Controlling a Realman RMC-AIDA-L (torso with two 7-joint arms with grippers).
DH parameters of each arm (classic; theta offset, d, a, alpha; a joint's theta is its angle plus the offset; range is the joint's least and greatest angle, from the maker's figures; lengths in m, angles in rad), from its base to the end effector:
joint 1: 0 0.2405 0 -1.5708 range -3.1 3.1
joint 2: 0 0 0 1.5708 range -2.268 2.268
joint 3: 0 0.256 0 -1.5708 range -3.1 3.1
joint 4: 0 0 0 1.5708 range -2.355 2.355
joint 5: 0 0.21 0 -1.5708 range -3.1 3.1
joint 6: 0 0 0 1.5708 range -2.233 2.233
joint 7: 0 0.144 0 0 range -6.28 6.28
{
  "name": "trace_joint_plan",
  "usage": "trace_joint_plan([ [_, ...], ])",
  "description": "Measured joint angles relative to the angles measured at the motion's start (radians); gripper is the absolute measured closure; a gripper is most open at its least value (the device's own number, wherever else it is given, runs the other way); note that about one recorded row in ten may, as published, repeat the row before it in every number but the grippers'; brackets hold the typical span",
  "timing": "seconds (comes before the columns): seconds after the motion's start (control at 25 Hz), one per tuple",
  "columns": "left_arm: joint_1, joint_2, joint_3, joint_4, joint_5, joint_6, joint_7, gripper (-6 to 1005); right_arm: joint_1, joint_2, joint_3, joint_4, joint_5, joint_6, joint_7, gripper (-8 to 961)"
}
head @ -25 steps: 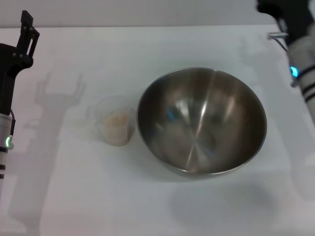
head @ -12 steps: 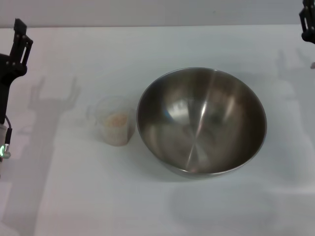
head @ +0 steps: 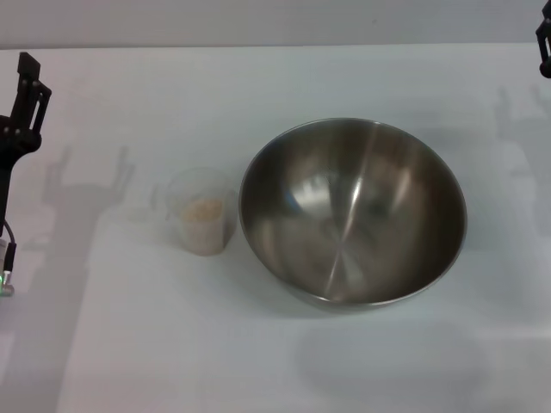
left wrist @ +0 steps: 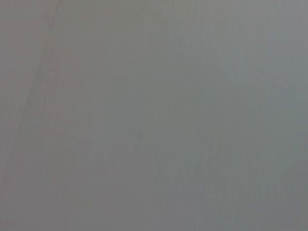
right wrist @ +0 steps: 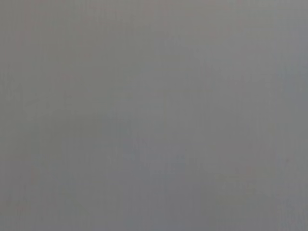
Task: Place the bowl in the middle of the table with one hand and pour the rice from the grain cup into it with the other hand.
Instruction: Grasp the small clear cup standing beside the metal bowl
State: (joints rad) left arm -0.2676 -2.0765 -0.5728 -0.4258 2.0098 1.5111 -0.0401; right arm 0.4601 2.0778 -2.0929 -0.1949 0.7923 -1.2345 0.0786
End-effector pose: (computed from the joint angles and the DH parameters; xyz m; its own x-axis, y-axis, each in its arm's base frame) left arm -0.2885 0.2745 -0.0133 0.5342 -0.3217 0.7817 0.7925 -0.1313 -0.5956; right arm 0.3126 0.3476 0.0133 0.6984 0.1952 -0.6886 -0.6947 -0.0466 -0.7178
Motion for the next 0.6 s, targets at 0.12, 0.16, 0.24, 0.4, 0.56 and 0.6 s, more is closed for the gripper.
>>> trace_joint_plan([
  [0.12, 0.005, 0.0, 0.017, 0.008, 0.004, -0.004, 0.001, 221, 0.012, -0.002, -0.001, 0.007, 0.0, 0.002, -0.001, 467],
  [0.16, 0.009, -0.001, 0.037, 0.015, 0.004, -0.005, 0.003, 221, 0.016, -0.002, -0.002, 0.011, 0.0, 0.003, -0.001, 467],
  [0.24, 0.015, -0.001, 0.058, 0.02, 0.005, -0.006, 0.011, 221, 0.028, -0.003, -0.001, 0.025, 0.0, 0.007, -0.001, 467],
  [0.4, 0.051, -0.001, 0.141, 0.022, 0.005, -0.008, 0.11, 222, 0.049, -0.005, 0.0, 0.048, 0.002, 0.02, -0.002, 467],
  [0.56, 0.085, -0.002, 0.211, 0.011, 0.002, -0.013, 0.183, 223, 0.071, -0.005, 0.0, 0.074, 0.006, 0.026, -0.003, 468],
  [0.6, 0.093, -0.002, 0.222, 0.011, 0.0, -0.015, 0.187, 223, 0.075, -0.005, 0.0, 0.08, 0.006, 0.026, -0.003, 468],
])
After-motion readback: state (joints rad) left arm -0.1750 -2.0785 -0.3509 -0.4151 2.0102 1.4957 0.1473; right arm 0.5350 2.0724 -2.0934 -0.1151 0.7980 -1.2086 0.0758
